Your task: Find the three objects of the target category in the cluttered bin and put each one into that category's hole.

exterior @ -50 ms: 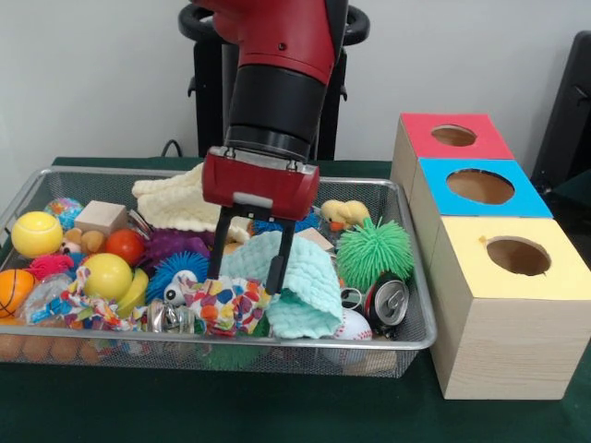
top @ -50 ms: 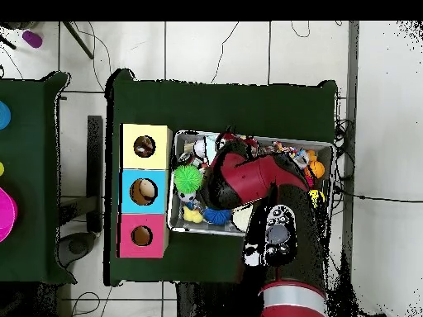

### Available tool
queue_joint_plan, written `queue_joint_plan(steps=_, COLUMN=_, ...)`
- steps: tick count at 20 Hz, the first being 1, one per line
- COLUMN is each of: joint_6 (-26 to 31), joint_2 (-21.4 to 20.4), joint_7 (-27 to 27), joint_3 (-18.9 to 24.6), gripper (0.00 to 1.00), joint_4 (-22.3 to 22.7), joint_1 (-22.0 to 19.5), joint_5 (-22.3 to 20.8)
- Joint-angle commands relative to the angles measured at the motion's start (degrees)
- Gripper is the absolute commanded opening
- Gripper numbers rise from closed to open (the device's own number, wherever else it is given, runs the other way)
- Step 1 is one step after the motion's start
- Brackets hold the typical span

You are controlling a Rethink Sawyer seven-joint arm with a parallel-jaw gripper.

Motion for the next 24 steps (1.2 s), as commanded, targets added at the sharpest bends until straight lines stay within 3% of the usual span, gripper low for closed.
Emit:
queue_joint_plan(steps=1, joint_6=-4.42, joint_2=5.08, joint_7=0.09, joint_3=-0.90, gripper=1.00, joint_4=-2.49, joint_1=-0.03, joint_5=-3.31)
queue_joint_plan(steps=8, joint_6=-6.73, joint_2=6.76, joint_7=1.11, joint_3=-1.16, gripper=1.00, joint_4=-1.75, joint_1=-0.37, joint_5=-2.10)
queue_joint_plan(steps=24, joint_6=-4.41, joint_2=6.39, joint_7=0.07, joint_3=4.39, gripper=1.00, joint_4=1.47, joint_1=-4.32, joint_5=-1.39)
